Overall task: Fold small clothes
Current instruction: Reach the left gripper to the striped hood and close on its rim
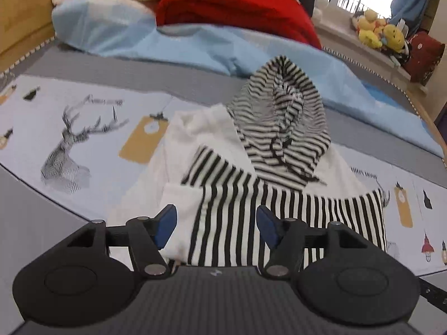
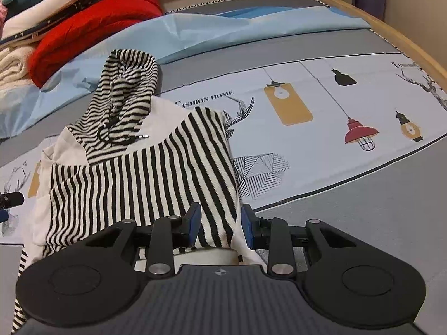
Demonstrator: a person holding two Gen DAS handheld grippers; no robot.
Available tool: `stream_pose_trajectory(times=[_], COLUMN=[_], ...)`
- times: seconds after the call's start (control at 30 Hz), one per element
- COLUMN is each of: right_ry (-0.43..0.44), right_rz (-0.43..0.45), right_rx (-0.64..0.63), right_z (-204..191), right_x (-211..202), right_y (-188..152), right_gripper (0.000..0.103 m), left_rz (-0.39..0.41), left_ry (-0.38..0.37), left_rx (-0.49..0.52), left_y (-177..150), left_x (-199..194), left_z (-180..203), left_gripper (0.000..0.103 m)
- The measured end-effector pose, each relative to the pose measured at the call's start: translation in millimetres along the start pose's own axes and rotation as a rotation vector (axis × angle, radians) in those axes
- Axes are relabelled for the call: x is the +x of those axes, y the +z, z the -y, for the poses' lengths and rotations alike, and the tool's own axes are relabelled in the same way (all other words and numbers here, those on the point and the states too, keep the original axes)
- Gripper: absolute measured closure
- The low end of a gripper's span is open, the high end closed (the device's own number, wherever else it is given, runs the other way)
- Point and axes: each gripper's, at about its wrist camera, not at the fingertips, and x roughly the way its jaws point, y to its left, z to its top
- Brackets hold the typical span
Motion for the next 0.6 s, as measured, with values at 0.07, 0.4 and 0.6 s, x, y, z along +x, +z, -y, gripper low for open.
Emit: stream_pose_trajectory(times=[0.07, 0.4, 0.6], right_ry=[0.004, 0.034, 0.047], right_rz=[0.005, 0.019, 0.022], right_rx=[0.01, 0.06, 0.084], right_z=[3.7, 18.7, 26.6], right_x=[-3.4, -15.9, -19.3], right_y=[2.2, 12.0, 15.0], right_gripper=[0.07, 0.07, 0.07], left_rz=[0.03, 0.142, 0.162], left_ry=[0.007, 0.074, 0.033], left_rx=[0.009, 0.078, 0.111], left_y=[3.7, 18.3, 31.2], left_x=[-5.8, -29.5, -36.3], left_z=[0.7, 9.7, 18.5], left_gripper=[0.033, 0.035, 0.072])
